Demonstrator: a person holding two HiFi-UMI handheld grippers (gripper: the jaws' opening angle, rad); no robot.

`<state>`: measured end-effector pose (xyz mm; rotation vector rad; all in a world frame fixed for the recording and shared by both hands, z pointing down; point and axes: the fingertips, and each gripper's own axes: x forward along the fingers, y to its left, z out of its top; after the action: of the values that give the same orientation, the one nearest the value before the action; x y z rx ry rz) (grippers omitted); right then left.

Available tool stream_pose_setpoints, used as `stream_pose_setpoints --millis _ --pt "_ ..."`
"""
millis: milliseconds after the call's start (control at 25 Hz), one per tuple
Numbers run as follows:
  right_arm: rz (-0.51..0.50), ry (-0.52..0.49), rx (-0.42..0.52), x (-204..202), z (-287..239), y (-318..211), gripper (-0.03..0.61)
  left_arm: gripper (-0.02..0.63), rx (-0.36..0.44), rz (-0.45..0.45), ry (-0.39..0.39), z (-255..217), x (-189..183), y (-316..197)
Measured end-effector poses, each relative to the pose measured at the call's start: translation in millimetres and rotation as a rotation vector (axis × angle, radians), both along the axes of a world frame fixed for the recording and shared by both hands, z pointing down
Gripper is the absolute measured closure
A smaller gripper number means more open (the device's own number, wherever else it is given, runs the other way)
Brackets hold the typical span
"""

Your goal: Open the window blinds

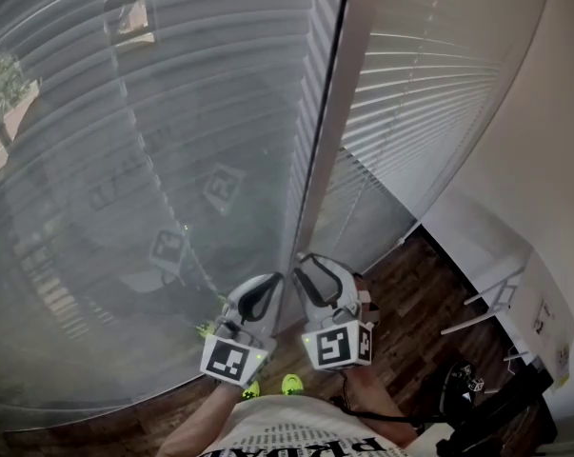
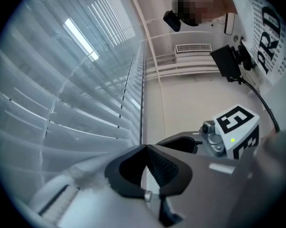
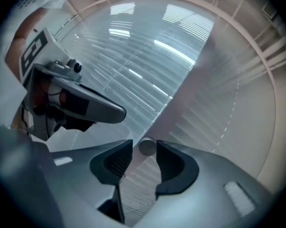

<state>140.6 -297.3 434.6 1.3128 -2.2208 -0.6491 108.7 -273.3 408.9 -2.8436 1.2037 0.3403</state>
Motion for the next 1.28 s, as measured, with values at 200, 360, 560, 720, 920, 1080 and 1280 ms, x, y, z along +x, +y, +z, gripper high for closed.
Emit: stream_pose_setpoints --millis 200,360,560,720,920,1080,1280 --pt "-0.012 0.048 -0.006 -1.0 7.2 -6.6 0.39 0.623 -0.002 -0.001 -0.007 2.6 2.5 -2.4" --pt "-0.01 0.045 0.001 -0.2 5.1 -11.7 0.408 0.623 -0.001 0.004 -0.005 3.0 3.6 -2.5" --pt "-0.013 0.063 0.01 0.9 3.3 -17.5 0.454 0.623 -0.007 0.01 -0.003 3.3 3.8 -2.1" --pt "-0.02 0.053 0.012 0.5 3.3 -18.6 0.454 0.623 -0.007 0.021 0.001 3.3 4.6 -1.4" --pt "-0.018 0.003 0.007 0.4 2.5 -18.4 0.456 0.623 -0.011 0.035 -0.001 4.2 5.4 -1.0" --pt "-0.019 -0.061 -0.017 1.0 2.2 -18.9 0.456 0.623 -0.014 0.047 0.001 4.6 6.6 -0.9" --pt "-0.013 -0.214 -0.062 3.1 -1.3 -20.0 0.456 0.623 -0.019 0.06 0.002 4.8 6.9 -0.5"
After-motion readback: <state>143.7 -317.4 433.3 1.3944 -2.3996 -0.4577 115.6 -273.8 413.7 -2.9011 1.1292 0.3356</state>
